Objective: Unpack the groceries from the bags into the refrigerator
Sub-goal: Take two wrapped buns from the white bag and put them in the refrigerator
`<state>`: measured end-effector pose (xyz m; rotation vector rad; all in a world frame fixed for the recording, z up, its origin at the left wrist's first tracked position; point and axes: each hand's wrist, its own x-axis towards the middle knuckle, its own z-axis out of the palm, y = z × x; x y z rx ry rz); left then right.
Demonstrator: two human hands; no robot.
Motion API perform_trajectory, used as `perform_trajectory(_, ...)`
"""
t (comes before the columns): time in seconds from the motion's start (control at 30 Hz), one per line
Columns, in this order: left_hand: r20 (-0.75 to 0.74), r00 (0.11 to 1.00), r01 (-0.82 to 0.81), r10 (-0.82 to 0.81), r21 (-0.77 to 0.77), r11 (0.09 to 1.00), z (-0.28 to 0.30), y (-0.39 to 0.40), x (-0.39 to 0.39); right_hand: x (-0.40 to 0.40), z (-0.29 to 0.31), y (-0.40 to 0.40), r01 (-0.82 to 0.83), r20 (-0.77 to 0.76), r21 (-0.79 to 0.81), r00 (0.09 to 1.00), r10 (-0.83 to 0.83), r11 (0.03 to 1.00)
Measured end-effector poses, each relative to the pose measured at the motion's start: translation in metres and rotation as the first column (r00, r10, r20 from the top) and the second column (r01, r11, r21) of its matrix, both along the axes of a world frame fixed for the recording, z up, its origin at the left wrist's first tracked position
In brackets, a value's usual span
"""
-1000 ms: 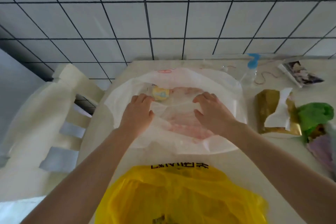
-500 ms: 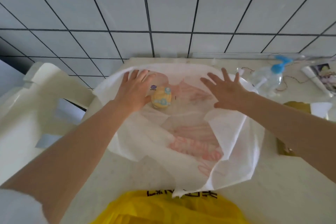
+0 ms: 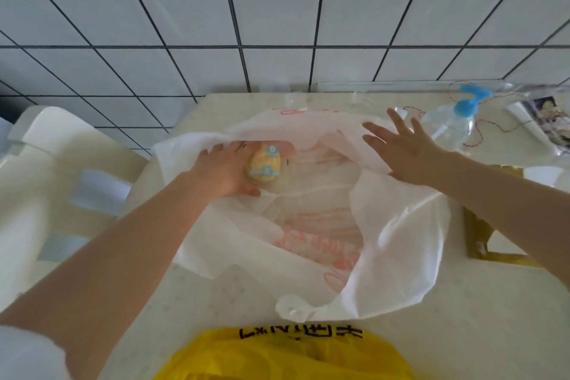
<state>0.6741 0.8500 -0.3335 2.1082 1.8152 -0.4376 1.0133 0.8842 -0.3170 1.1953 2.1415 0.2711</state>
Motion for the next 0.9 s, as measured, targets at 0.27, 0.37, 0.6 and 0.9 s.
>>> perform_trajectory(0.27, 0.041, 0.996, 0.078, -0.084, 0.137, 0.988, -0.009, -0.022, 0.011, -0.01, 0.031, -0.053, -0.229, -0.359, -0.223, 0.923, 0.138, 0.948)
perform_trajectory(0.37, 0.056, 0.993, 0.093, -0.099, 0.108, 0.99, -0.008, -0.035, 0.015, -0.005, 0.034, -0.077, -0.053, -0.161, -0.388, 0.987, -0.011, 0.92)
perform_trajectory(0.6, 0.067, 0.991, 0.117, -0.12, 0.039, 0.992, -0.001, -0.059, 0.032, 0.024, 0.036, -0.097, 0.128, 0.095, -0.22, 0.989, -0.109, 0.967)
perform_trajectory(0.9, 0.041, 0.979, 0.195, -0.202, 0.137, 0.971, -0.003, -0.074, 0.052, 0.046, 0.028, -0.102, 0.172, 0.125, -0.144, 0.98, -0.154, 0.975)
